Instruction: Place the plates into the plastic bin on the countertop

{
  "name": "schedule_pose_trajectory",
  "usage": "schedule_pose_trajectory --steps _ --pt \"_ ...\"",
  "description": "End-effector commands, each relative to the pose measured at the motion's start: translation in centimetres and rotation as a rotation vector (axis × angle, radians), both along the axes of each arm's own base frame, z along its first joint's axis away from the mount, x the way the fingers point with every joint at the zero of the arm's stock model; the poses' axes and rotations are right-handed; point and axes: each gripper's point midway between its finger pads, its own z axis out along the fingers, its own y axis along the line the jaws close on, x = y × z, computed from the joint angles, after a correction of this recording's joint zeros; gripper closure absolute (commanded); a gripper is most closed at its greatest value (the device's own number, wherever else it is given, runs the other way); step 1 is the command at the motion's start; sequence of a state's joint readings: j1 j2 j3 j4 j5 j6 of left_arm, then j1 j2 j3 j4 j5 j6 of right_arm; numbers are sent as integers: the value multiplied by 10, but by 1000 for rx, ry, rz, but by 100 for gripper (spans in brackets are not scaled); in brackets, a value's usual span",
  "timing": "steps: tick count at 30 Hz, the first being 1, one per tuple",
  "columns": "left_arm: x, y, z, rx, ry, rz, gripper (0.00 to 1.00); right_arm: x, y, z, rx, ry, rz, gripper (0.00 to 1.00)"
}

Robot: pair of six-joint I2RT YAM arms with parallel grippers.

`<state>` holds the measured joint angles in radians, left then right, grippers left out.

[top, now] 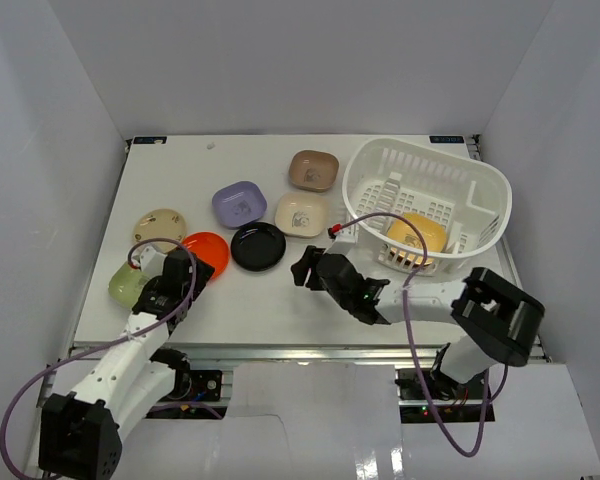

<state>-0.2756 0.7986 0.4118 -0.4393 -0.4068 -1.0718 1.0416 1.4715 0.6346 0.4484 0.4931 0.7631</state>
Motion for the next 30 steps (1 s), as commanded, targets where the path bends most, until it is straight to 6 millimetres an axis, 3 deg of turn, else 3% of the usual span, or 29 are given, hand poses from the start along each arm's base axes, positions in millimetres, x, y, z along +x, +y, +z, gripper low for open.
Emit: schedule_pose_trajectory --steps 1,2,4,5,7,9,15,17,19,22,23,25,26,28,29,30 --pt "12 4 -4 -47 -28 39 15 31 21 23 209 -26 -169 35" --pt "16 10 -5 -54 -39 58 15 33 25 7 190 -1 -180 35" --pt "13 10 -19 -77 -12 48 16 41 37 6 234 25 -203 35" --pt "16 12 -21 -89 -22 58 16 42 41 -10 215 50 -207 35" --pt "15 12 -31 -106 -5 51 17 48 52 -14 268 93 -224 36" --pt "13 14 -37 -113 12 54 18 52 59 -32 272 132 -228 36" --pt "11 14 -52 -128 28 54 20 74 70 -64 338 233 -300 50" --pt "11 14 -56 -131 37 53 21 80 66 -74 363 267 -335 61" --pt "12 14 -58 -128 44 53 21 84 61 -74 397 272 -352 76" --pt "12 16 -61 -117 52 56 26 79 57 -70 420 271 -333 89" --pt "12 16 -61 -117 49 56 27 72 52 -75 407 280 -322 91" --pt "11 16 -61 -117 48 51 31 61 55 -54 453 263 -264 92" --pt "12 16 -60 -117 45 51 33 43 50 -62 412 260 -232 92" --pt "11 17 -60 -112 42 54 35 29 50 -39 439 231 -177 92" --pt "10 17 -61 -112 40 54 38 14 42 -46 400 229 -150 92" --pt "11 18 -60 -109 31 54 41 10 41 -23 432 197 -122 92"
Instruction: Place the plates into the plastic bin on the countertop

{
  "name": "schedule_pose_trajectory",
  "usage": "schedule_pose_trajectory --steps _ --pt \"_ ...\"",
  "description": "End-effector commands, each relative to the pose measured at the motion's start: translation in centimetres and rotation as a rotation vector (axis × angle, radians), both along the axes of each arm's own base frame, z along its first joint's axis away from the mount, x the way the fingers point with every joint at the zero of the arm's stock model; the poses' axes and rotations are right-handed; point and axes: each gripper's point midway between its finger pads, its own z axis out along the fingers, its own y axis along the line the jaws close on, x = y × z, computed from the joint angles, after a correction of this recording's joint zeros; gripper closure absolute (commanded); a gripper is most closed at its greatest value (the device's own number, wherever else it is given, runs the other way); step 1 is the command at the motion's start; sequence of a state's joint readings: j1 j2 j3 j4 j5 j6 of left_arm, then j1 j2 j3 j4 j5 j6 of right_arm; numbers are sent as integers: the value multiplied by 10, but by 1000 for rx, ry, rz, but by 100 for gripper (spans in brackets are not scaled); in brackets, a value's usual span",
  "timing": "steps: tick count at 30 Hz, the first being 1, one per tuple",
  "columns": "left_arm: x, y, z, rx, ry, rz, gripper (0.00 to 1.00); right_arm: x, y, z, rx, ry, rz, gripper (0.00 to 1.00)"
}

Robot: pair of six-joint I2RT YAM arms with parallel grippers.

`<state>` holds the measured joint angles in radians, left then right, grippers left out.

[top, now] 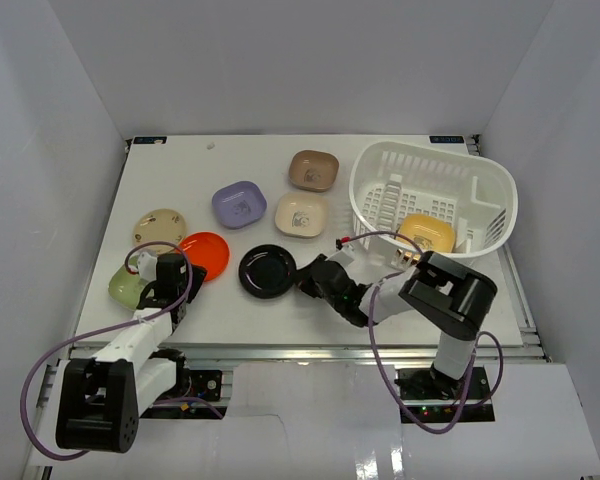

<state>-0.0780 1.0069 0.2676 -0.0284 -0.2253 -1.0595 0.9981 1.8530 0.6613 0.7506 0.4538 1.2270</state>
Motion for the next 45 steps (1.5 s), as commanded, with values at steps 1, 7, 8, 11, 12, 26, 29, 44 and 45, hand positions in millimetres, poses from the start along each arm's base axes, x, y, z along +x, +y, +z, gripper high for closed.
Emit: schedule_pose_trajectory --steps 1,7,8,11,12,26,29,44,45 --pt "-17 3 -19 15 66 -4 41 -19 6 59 121 -116 77 92" --pt "-14 4 -22 24 62 -1 68 -41 30 155 101 -334 351 92" --pt "-11 4 -20 28 59 -9 83 -40 36 188 108 -414 387 92" --pt "-8 2 -18 37 61 -33 100 -42 32 221 50 -490 423 92" --pt "-6 0 -14 35 52 -43 100 -32 26 240 -1 -556 393 92" --pt "8 -45 166 -11 -422 -321 100 97 -333 195 -552 -329 -412 92" --pt "12 -66 210 -71 -509 -412 100 104 -359 153 -527 -202 -418 92" --pt "61 -306 295 -94 -619 -927 100 78 -380 233 -398 -354 -529 13" --pt "64 -320 291 -95 -608 -957 100 72 -384 249 -399 -389 -552 15"
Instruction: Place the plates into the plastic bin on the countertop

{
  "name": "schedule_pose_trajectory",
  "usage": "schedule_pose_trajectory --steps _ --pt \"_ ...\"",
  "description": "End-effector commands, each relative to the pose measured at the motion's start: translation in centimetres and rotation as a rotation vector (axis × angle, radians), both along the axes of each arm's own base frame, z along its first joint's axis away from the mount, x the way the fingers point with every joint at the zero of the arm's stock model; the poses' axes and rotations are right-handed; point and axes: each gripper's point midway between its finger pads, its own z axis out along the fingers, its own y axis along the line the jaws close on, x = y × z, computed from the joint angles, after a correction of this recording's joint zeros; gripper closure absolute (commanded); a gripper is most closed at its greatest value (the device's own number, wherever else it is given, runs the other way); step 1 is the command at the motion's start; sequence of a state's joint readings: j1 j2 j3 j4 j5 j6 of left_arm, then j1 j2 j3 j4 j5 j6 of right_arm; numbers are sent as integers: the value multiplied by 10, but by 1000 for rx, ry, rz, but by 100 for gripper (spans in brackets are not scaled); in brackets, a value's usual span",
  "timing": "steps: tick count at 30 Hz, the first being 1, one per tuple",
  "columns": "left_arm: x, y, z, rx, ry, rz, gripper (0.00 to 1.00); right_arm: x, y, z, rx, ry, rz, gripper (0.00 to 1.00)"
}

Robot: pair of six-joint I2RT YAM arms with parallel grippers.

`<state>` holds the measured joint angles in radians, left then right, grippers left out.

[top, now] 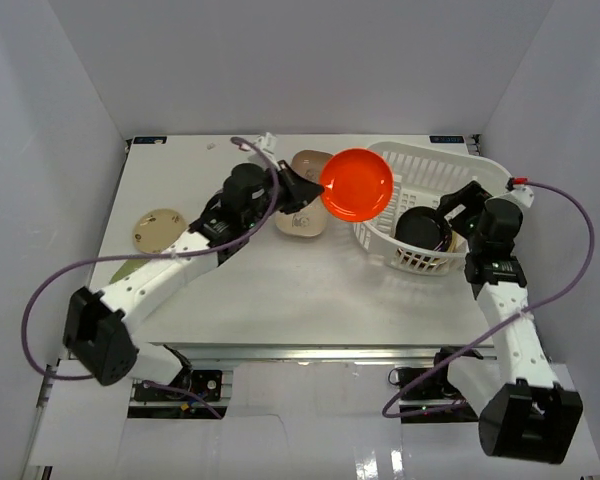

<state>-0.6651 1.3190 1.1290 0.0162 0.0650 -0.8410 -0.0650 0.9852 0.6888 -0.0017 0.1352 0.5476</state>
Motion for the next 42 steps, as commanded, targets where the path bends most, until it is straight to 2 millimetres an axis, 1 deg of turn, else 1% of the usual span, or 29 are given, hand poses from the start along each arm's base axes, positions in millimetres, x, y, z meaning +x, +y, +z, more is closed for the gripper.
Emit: schedule_pose_trajectory --steps 1,2,3,4,6,7,9,10,11,13,15,17,18,20,22,23,24,26,27,28,29,30,31,32,33,34,35,40,42 --pt "28 -51 -3 41 -36 -42 100 -16 -9 115 -37 -291 -38 16" --pt "26 -69 -7 57 -39 -78 100 -27 -17 123 -55 -294 -79 19" --pt "33 -83 13 41 -71 -84 100 -35 -22 135 -69 -319 -109 20" --pt "38 -105 -19 91 -21 -112 100 -51 -27 161 -94 -383 -141 24" --pt "43 -132 -11 92 -18 -169 100 -75 -40 184 -118 -444 -220 27" --pt "47 -154 -47 140 29 -197 100 -82 -40 196 -127 -475 -227 30" --pt "47 -182 -40 159 22 -245 100 -91 -35 210 -128 -514 -201 31" --pt "48 -192 -50 177 33 -257 100 -91 -30 214 -127 -520 -176 31" --pt "52 -206 -82 218 68 -272 100 -92 -22 222 -122 -532 -131 31" --pt "52 -221 -83 231 58 -301 100 -91 -17 221 -124 -519 -100 31" --pt "57 -225 -102 259 79 -306 84 -89 -7 220 -130 -517 -36 31" --pt "61 -222 -98 276 56 -288 56 -87 2 218 -126 -512 16 32" --pt "63 -216 -81 271 26 -268 34 -87 5 217 -126 -512 31 32" --pt "77 -196 -68 291 -9 -198 20 -87 14 218 -123 -508 89 32" --pt "89 -163 -28 265 -57 -140 14 -85 36 219 -110 -507 215 33" --pt "94 -145 -39 286 -37 -102 14 -79 44 216 -102 -492 265 34" --pt "104 -107 -5 249 -75 -28 14 -76 53 213 -94 -479 318 35" --pt "109 -65 -1 215 -61 29 14 -75 81 207 -80 -463 493 36" --pt "121 -22 -37 236 -3 101 15 -67 89 197 -67 -430 538 37" --pt "112 7 -13 181 -16 149 16 -68 106 192 -72 -421 613 37" --pt "113 44 -52 201 57 189 17 -62 122 181 -64 -383 664 37" --pt "104 68 -39 176 41 231 19 -56 126 178 -113 -374 657 37" --pt "102 87 -51 180 70 271 19 -64 158 174 -123 -361 749 37" --pt "98 117 -86 210 144 327 19 -57 173 159 -150 -302 771 37" --pt "95 133 -96 213 167 355 20 -51 178 162 -194 -296 738 37" --pt "87 146 -99 203 183 379 20 -55 210 149 -234 -265 837 37" --pt "82 168 -123 212 240 424 20 -56 224 145 -251 -257 874 37" --pt "82 211 -160 237 355 525 21 -48 316 102 -478 -114 1118 34" --pt "92 215 -158 254 361 528 22 -43 335 74 -558 -28 1185 30"
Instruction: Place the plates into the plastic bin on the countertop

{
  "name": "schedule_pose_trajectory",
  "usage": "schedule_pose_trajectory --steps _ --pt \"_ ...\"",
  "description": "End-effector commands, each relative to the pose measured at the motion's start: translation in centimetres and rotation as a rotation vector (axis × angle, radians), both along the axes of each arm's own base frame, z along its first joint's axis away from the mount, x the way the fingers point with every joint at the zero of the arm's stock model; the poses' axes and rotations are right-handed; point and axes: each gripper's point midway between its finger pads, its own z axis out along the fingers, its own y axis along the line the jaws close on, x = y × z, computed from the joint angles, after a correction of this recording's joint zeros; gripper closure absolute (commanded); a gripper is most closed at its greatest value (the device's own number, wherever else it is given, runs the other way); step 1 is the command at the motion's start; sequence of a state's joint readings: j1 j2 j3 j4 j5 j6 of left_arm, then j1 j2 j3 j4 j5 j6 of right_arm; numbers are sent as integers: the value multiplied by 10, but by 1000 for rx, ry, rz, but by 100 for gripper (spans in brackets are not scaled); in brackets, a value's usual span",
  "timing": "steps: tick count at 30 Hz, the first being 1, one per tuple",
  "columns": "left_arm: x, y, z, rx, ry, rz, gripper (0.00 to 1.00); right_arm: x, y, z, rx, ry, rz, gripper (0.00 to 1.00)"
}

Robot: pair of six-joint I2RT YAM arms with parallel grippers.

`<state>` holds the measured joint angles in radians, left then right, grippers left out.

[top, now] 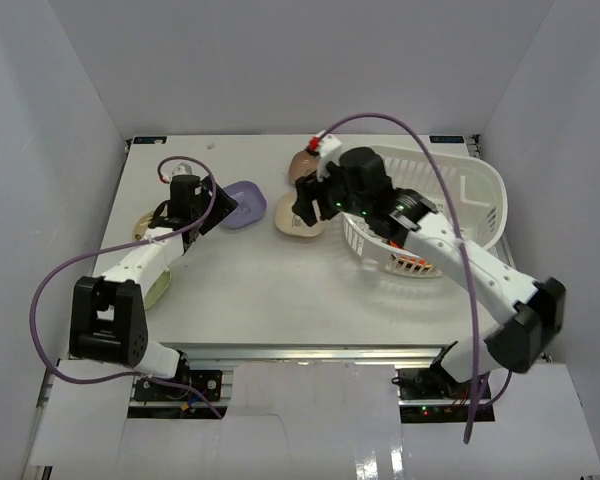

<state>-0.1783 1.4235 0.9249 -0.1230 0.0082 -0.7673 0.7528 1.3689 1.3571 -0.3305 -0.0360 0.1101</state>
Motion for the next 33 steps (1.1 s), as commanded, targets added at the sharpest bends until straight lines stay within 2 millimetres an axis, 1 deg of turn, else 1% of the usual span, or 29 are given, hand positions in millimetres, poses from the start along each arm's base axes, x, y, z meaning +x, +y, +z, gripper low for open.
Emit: schedule_pose_trajectory --steps 1,2,3,4,5,6,7,8,9,10,11,12,13,14,15,16,17,18,20,21,22,25,26,27,28,30,32,33 --pt "16 18 7 29 13 52 22 26 31 -43 -249 -17 74 29" --pt "21 24 -7 54 55 59 22 31 37 -54 -293 -18 107 28" --pt "23 26 -12 61 79 54 23 34 40 -70 -342 10 122 27" --pt "29 30 -11 66 91 58 23 42 48 -100 -401 51 138 27" --pt "33 35 -26 76 130 59 25 50 55 -97 -408 26 158 27" --pt "36 37 -31 79 143 55 26 53 59 -106 -428 35 170 28" --pt "40 39 -31 81 149 56 26 56 63 -127 -463 69 189 28" --pt "42 37 -41 72 177 37 27 62 70 -119 -462 43 202 28" --pt "45 38 -44 86 179 27 28 63 74 -125 -467 47 226 28" --pt "50 37 -41 87 170 16 28 64 78 -138 -483 61 251 28" --pt "52 36 -47 93 181 5 28 68 80 -138 -491 43 263 28" --pt "53 35 -48 100 181 -10 28 70 81 -143 -499 42 268 28" --pt "57 30 -45 88 166 -43 28 72 83 -156 -513 58 279 28" --pt "59 28 -47 88 167 -60 28 73 84 -159 -512 63 286 28" --pt "59 27 -56 100 188 -79 30 76 83 -172 -528 81 285 28" --pt "59 29 -60 113 206 -76 31 77 83 -178 -531 89 287 28" --pt "62 31 -59 125 207 -72 32 78 85 -183 -525 94 294 29" --pt "62 32 -65 135 222 -73 34 81 84 -197 -533 122 290 30" --pt "63 34 -68 157 232 -78 37 82 84 -208 -540 138 288 34" --pt "63 35 -71 162 241 -78 39 82 84 -219 -552 152 289 35" --pt "65 36 -74 166 245 -81 41 84 86 -222 -549 147 280 39" --pt "64 34 -81 164 262 -92 46 87 85 -232 -552 145 266 44" --pt "64 34 -82 166 263 -97 47 87 85 -232 -546 140 264 45" --pt "64 34 -83 167 268 -96 48 89 88 -227 -529 120 261 49" --pt "64 34 -85 169 272 -97 51 87 86 -231 -530 121 262 51" --pt "61 36 -88 181 282 -96 53 86 89 -226 -509 110 271 53" --pt "60 38 -87 188 281 -89 58 84 89 -227 -508 115 279 54" --pt "59 40 -88 194 286 -82 61 83 90 -226 -502 108 280 63"
